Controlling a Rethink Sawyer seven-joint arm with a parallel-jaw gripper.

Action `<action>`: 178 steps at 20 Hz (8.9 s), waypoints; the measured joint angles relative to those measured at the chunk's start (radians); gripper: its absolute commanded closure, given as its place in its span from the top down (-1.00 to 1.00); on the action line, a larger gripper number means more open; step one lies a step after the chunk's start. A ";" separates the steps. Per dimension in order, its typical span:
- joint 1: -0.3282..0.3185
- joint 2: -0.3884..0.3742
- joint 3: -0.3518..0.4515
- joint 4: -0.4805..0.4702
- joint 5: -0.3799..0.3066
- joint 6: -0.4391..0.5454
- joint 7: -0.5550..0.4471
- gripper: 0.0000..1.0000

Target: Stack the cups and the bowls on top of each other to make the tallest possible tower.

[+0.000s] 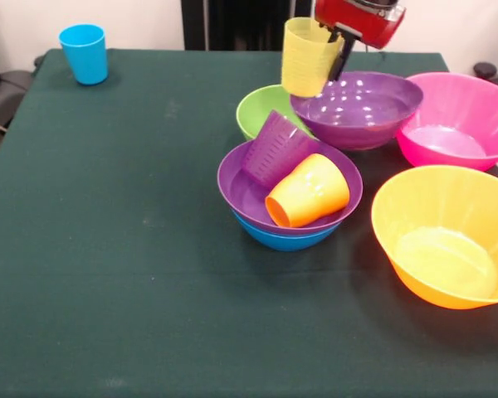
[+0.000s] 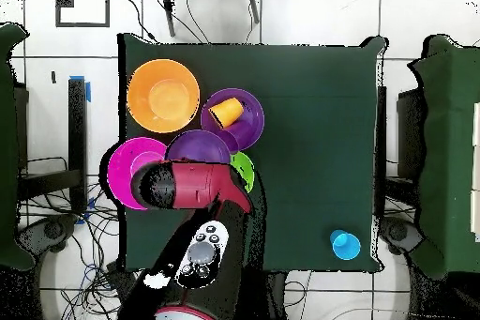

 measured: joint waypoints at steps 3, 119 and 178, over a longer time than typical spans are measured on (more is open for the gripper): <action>0.016 0.001 -0.007 -0.005 0.000 0.000 0.000 -1.00; 0.011 -0.076 0.026 -0.056 0.031 -0.067 0.000 -1.00; -0.091 -0.181 0.115 0.096 0.067 -0.067 0.000 -1.00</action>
